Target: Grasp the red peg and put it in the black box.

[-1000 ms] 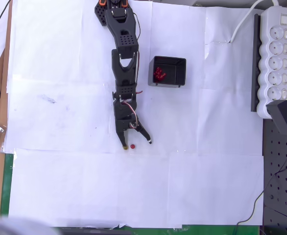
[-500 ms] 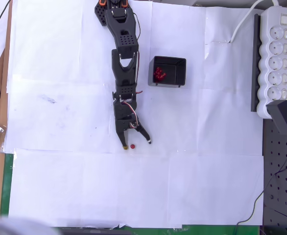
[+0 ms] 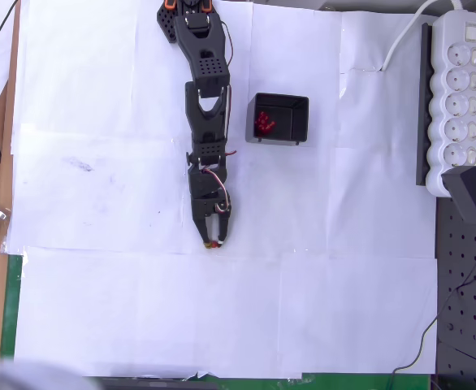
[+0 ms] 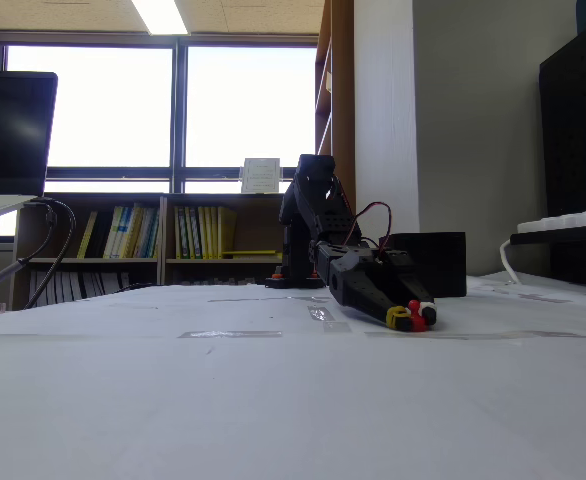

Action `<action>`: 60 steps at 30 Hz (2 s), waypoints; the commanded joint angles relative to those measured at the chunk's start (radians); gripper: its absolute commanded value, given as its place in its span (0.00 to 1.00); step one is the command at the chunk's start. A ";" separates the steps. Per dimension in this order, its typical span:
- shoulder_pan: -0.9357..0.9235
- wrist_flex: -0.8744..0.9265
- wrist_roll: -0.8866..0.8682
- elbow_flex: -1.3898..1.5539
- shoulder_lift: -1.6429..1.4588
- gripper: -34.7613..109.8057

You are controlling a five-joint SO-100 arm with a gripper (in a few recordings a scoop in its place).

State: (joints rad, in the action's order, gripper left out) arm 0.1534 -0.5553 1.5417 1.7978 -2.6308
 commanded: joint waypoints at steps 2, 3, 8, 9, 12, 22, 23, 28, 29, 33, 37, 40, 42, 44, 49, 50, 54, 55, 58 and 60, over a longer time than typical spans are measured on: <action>0.020 -0.011 -0.034 0.006 0.097 0.24; 0.021 0.000 -0.043 -0.002 0.124 0.24; 0.025 0.230 -0.052 -0.084 0.337 0.24; 0.025 0.285 -0.066 -0.097 0.388 0.24; 0.028 0.525 -0.129 -0.109 0.554 0.24; 0.014 0.865 -0.146 -0.357 1.012 0.24; 0.017 0.897 -0.166 -0.374 1.043 0.24; 0.055 1.187 -0.281 -0.359 1.152 0.24; 0.071 1.262 -0.311 -0.334 1.166 0.24; 0.158 1.536 -0.488 -0.183 1.183 0.24; 0.264 1.829 -0.643 0.035 1.152 0.24; 0.325 1.898 -0.724 0.141 1.115 0.24; 0.364 1.967 -0.762 0.196 1.103 0.24; 0.399 2.017 -0.784 0.209 1.101 0.24; 0.477 2.089 -0.851 0.187 1.092 0.24; 0.491 2.100 -0.867 0.176 1.088 0.24; 0.537 2.108 -0.940 0.138 1.057 0.24; 0.545 2.102 -0.965 0.133 1.049 0.24; 0.557 2.069 -1.029 0.109 1.026 0.24; 0.561 2.045 -1.037 0.083 1.019 0.25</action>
State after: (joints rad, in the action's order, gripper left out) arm 0.6903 1.5125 0.5277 1.8807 -1.6153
